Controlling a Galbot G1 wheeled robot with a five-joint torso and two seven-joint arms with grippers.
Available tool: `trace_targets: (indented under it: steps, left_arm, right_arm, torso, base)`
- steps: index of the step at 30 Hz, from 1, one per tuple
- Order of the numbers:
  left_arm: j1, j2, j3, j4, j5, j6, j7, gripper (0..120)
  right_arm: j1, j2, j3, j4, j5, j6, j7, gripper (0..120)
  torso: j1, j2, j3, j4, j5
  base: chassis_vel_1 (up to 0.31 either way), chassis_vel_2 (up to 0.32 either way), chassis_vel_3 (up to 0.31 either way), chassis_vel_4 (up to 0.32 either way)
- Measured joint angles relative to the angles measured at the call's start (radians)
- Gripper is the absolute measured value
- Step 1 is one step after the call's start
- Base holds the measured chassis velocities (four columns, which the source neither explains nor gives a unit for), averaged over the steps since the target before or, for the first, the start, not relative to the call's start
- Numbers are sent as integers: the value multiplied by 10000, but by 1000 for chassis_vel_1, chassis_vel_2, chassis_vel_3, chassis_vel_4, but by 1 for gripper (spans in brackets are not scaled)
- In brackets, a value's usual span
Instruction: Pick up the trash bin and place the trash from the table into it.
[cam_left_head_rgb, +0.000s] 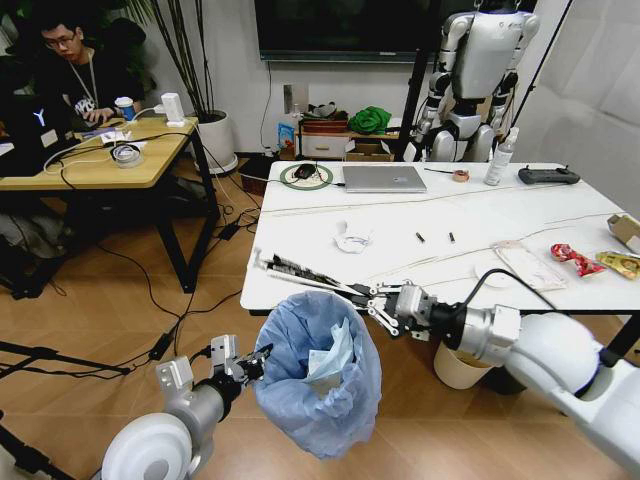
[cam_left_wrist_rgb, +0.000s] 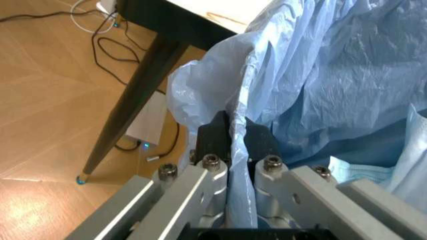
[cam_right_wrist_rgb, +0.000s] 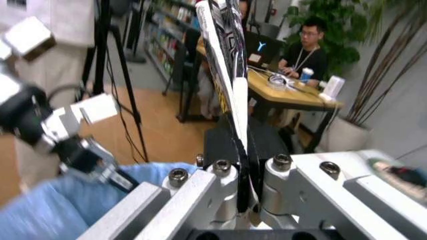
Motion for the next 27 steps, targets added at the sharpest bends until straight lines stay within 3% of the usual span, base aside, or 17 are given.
trace_targets:
  steps: [7,13,27]
  left_arm:
    - [139,-76,-213,-112,41,-3,-4,0]
    - [153,-69,-212,-114,38,-3,4,0]
    - [289,65,-491,-242,-55,11,-107,0]
  right_arm:
    - [-181,760,-802,-327,1578,109,410,0]
    - [-72,1273,-1199,-655,1894,384,353,0]
    - [-426,1499,-1231,-1156,809,931,-296,0]
  torso:
    - [0,0,0,-1,1]
    - [0,0,0,0,0]
    - [0,0,0,-1,1]
  base:
    - [0,0,0,0]
    - [0,0,0,0]
    - [0,0,0,0]
